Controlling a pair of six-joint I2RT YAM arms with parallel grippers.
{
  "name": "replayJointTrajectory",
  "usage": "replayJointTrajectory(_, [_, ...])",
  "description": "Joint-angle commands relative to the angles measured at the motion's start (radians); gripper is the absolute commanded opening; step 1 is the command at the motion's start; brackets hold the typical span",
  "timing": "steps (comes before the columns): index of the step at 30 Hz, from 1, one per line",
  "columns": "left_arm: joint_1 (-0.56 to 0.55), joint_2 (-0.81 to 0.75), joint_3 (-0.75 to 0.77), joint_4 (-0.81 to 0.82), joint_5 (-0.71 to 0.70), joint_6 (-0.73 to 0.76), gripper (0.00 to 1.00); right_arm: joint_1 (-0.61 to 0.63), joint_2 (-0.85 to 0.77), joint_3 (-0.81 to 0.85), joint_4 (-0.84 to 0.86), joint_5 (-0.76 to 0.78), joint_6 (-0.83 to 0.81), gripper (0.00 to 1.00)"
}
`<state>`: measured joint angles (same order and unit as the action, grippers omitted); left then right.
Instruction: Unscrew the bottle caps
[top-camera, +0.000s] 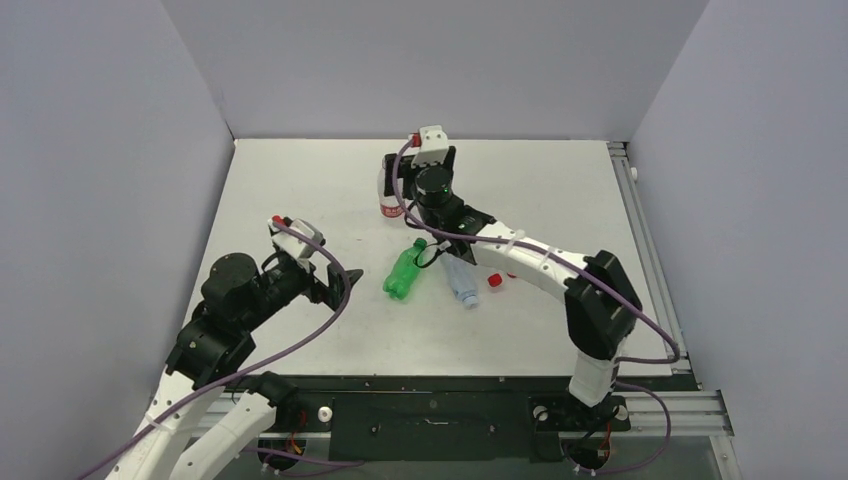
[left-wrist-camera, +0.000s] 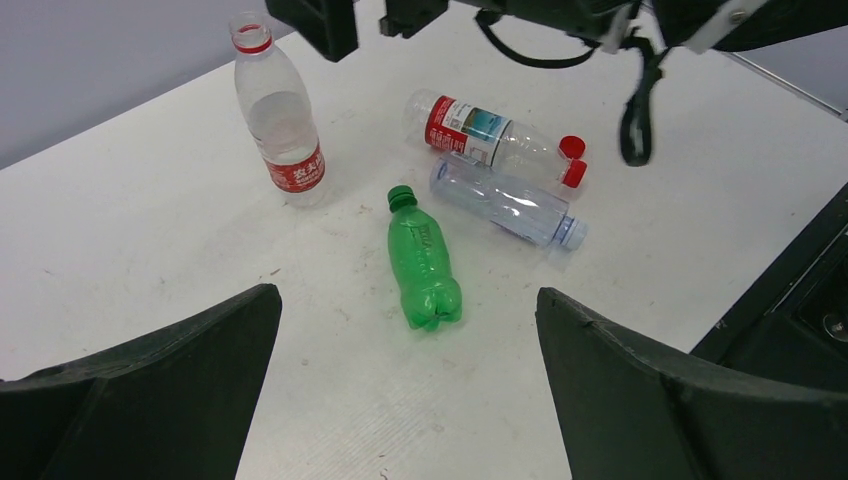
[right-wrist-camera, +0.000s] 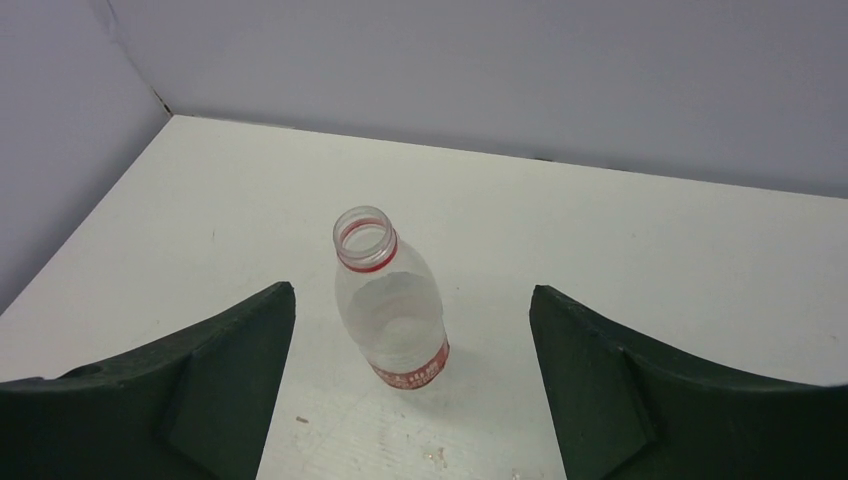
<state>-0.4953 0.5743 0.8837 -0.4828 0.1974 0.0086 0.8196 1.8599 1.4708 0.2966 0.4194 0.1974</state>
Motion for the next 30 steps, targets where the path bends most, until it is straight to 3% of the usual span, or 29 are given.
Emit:
replayJointTrajectory(1, [0.003,0.064,0.019,0.075,-0.004,-0.002,0.97,0.005,-0.219,-0.162,-0.011,0.011,0.120,0.82])
replayJointTrajectory(9, [-0.003,0.438,0.077,0.141,0.047,-0.071,0.96,0.007,-0.556,-0.431,-0.191,0.094,0.256,0.84])
replayJointTrajectory(18, [-0.109,0.804,0.162,0.247,-0.075,-0.116,0.97,-0.014,-0.830,-0.488,-0.448,0.169,0.301,0.85])
replayJointTrajectory(30, [-0.160,1.104,0.282,0.271,-0.271,-0.086,0.97,-0.039,-0.962,-0.495,-0.522,0.156,0.332,0.85])
